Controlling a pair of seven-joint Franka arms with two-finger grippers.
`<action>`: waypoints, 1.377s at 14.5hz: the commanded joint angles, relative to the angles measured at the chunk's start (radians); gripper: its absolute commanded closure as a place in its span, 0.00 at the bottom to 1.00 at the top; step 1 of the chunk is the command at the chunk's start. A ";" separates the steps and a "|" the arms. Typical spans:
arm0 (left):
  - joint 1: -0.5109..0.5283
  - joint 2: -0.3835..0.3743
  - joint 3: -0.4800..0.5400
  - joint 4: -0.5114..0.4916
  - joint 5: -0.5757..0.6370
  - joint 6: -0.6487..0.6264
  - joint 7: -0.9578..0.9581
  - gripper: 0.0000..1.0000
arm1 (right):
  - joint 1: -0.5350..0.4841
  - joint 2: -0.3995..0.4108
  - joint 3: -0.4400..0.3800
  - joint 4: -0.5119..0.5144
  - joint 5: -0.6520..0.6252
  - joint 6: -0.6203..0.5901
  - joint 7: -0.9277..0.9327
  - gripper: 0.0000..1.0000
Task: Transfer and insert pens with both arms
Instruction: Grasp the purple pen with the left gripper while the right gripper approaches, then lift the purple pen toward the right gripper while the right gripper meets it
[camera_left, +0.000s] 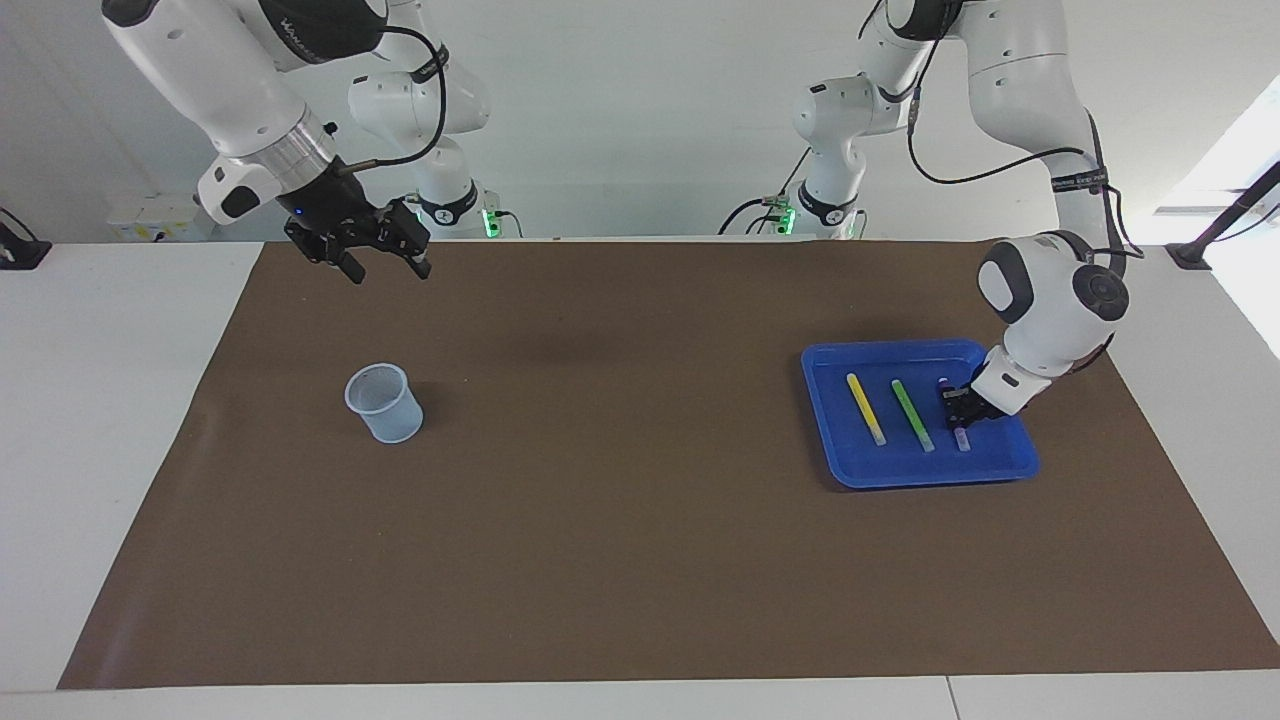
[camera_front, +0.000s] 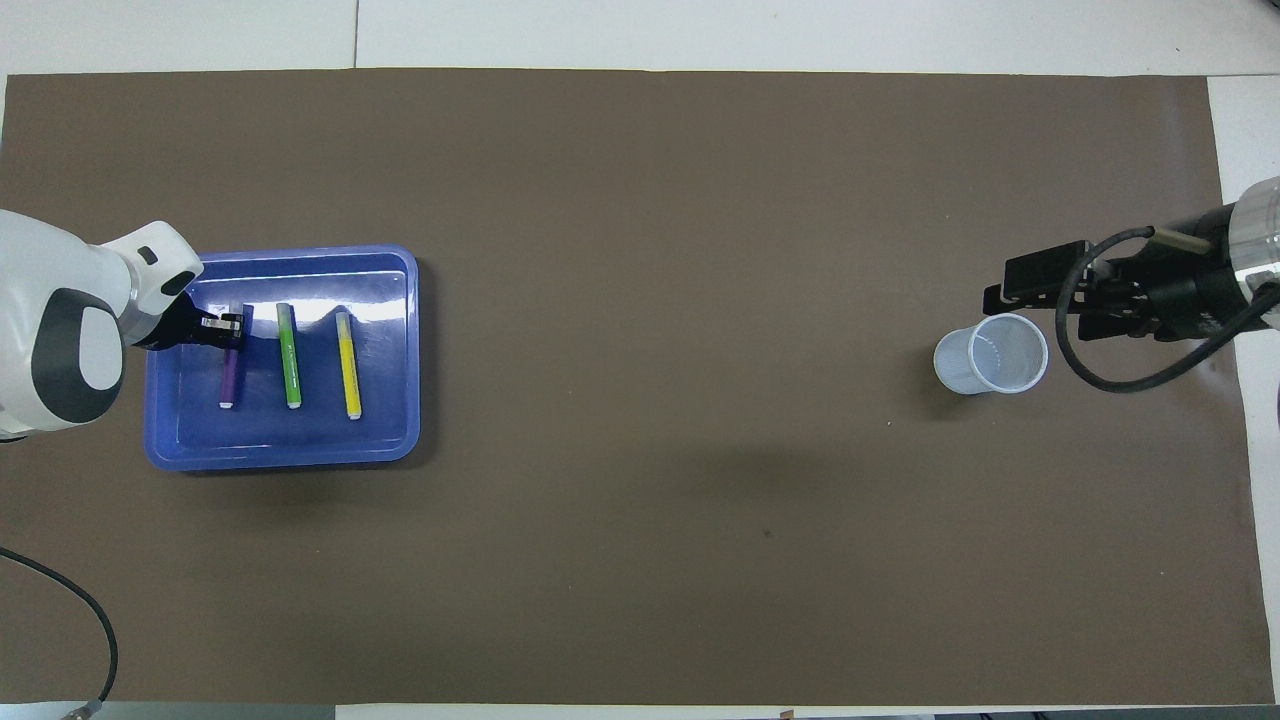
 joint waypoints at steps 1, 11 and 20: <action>-0.010 0.013 0.000 0.129 -0.002 -0.162 0.004 1.00 | -0.003 -0.021 0.003 -0.075 0.119 0.085 0.096 0.00; -0.003 -0.031 -0.185 0.403 -0.149 -0.624 -0.633 1.00 | 0.247 -0.048 0.006 -0.199 0.368 0.360 0.428 0.00; -0.017 -0.169 -0.360 0.334 -0.498 -0.522 -1.441 1.00 | 0.375 -0.065 0.007 -0.259 0.376 0.569 0.553 0.00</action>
